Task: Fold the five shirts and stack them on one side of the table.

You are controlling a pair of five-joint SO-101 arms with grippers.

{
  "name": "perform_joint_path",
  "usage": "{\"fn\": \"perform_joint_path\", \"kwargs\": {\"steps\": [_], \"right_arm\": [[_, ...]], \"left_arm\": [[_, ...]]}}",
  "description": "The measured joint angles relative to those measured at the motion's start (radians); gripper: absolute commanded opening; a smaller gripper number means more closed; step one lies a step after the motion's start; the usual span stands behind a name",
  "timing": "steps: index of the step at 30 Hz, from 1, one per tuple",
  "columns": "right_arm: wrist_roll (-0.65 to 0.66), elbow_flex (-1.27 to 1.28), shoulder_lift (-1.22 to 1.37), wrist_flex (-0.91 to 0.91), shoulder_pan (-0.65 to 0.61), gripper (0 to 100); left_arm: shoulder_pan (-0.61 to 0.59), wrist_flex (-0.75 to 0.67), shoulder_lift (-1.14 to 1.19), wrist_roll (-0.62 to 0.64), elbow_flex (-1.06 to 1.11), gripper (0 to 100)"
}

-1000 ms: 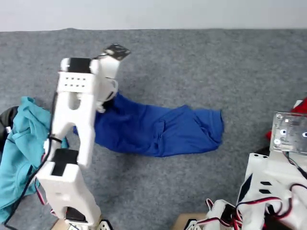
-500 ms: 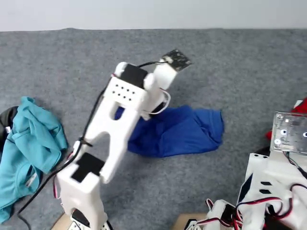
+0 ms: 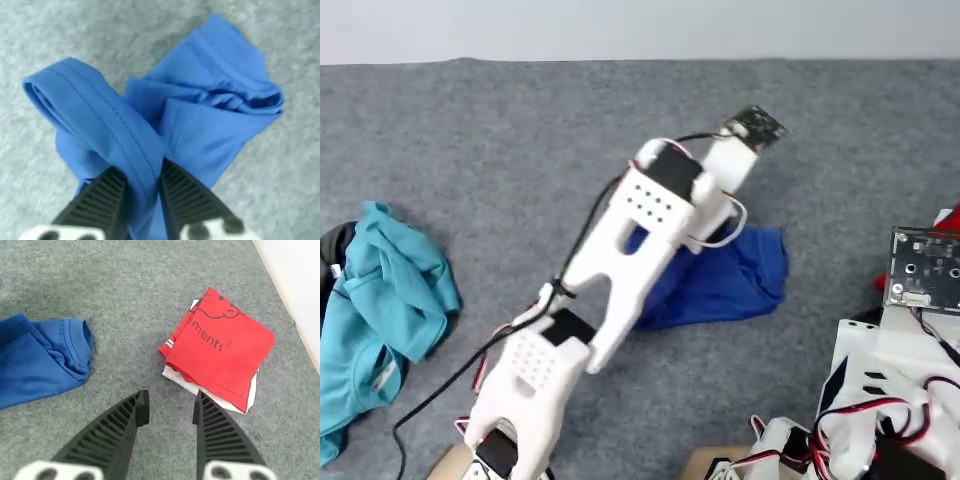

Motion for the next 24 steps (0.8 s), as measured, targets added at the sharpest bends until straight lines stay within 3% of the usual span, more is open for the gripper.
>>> {"fn": "perform_joint_path", "kwargs": {"steps": [18,24], "right_arm": [[0.000,0.000,0.000,0.000,0.000,15.5],[0.000,0.002,0.000,0.000,0.000,15.5]], "left_arm": [[0.084,0.002,0.236,0.052,-0.304,1],[0.126,0.002,0.238,0.052,-0.305,22]]}}
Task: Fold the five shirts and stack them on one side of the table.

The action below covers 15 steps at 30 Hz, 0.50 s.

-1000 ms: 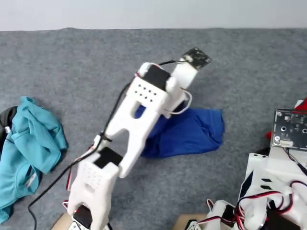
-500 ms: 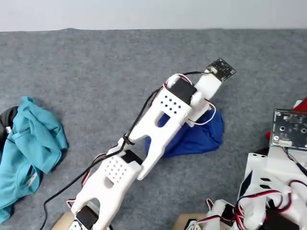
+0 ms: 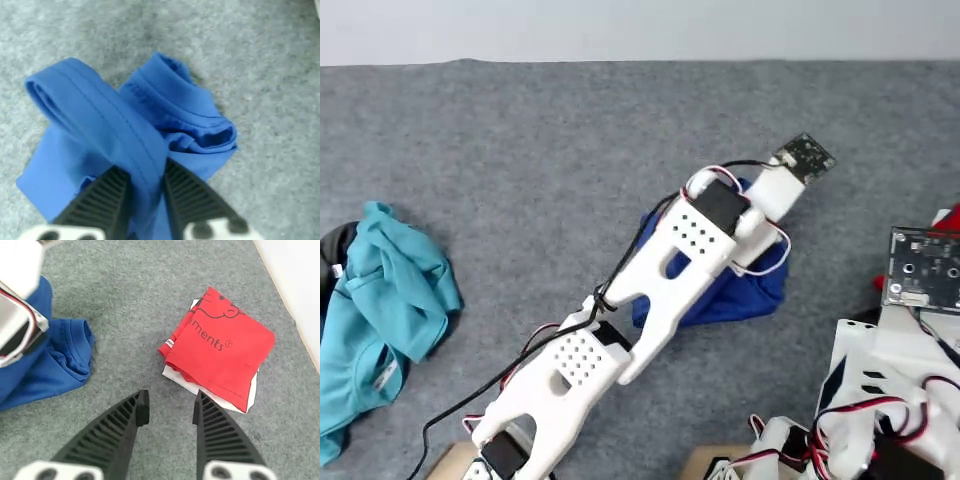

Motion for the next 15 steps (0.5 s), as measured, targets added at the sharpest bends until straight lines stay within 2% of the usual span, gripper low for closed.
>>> {"fn": "perform_joint_path", "kwargs": {"steps": [10,13,15], "right_arm": [[0.000,0.000,0.000,0.000,0.000,15.5],[0.000,0.000,0.000,0.000,0.000,15.5],[0.000,0.000,0.000,0.000,0.000,15.5]], "left_arm": [[-0.002,0.000,-0.017,-0.005,0.011,22],[-0.037,0.000,-0.069,-0.014,0.037,22],[-0.083,0.000,-0.115,-0.020,0.058,17]]}}
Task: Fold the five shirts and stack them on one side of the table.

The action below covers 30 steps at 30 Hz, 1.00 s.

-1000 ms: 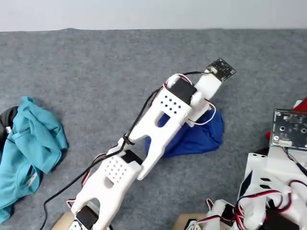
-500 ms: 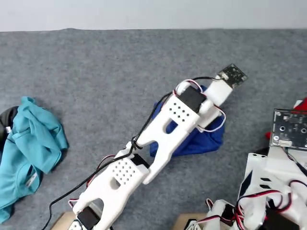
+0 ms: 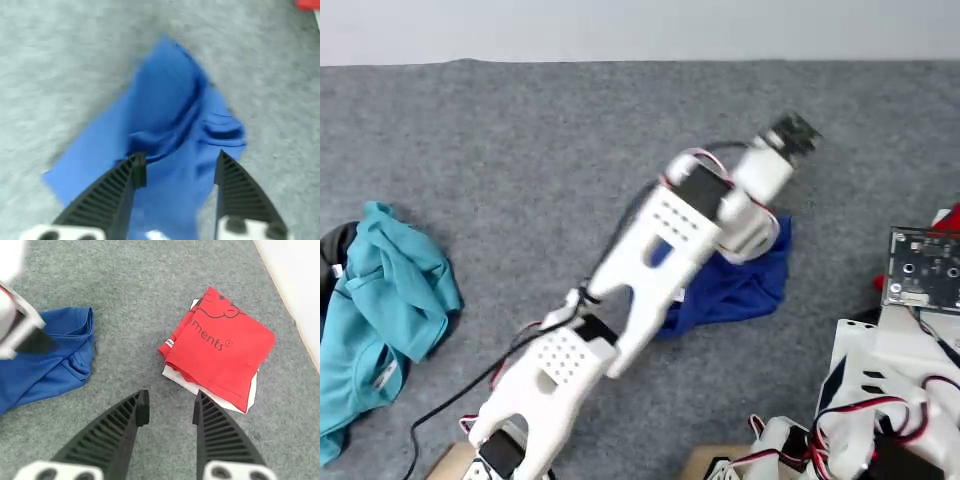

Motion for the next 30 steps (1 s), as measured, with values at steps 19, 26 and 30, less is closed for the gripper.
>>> {"fn": "perform_joint_path", "kwargs": {"steps": [19,26,30], "right_arm": [[0.000,0.000,0.000,0.000,0.000,15.5],[0.000,0.000,0.000,0.000,0.000,15.4],[0.000,0.000,0.000,0.000,0.003,15.4]], "left_arm": [[-0.150,-0.029,-0.077,-0.126,0.420,1],[0.143,-0.017,-0.086,-0.037,0.477,1],[0.198,-0.006,-0.123,-0.018,0.448,1]]}}
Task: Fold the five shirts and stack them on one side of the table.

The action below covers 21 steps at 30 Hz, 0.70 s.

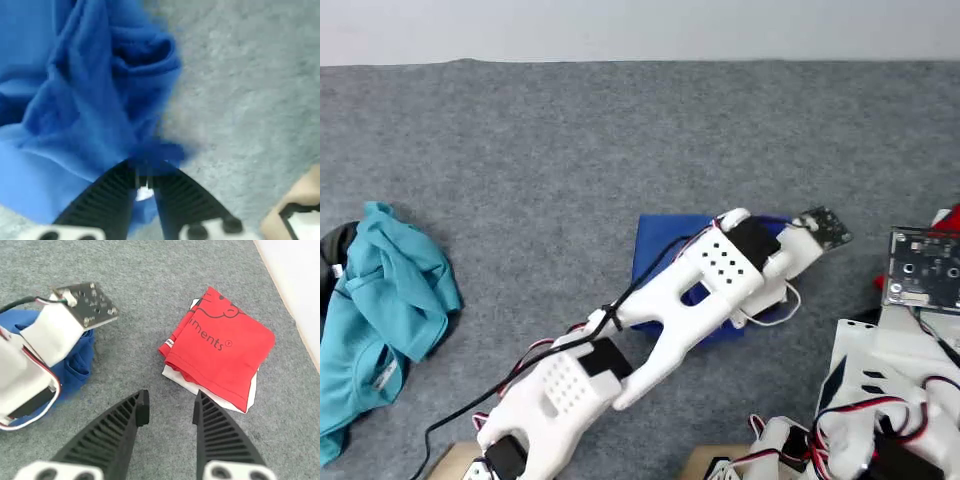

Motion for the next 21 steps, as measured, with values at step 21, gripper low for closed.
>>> {"fn": "perform_joint_path", "kwargs": {"steps": [21], "right_arm": [[0.000,0.000,0.000,0.000,0.000,15.4]], "left_arm": [[-0.318,-0.037,-0.014,-0.112,-0.003,21]]}}
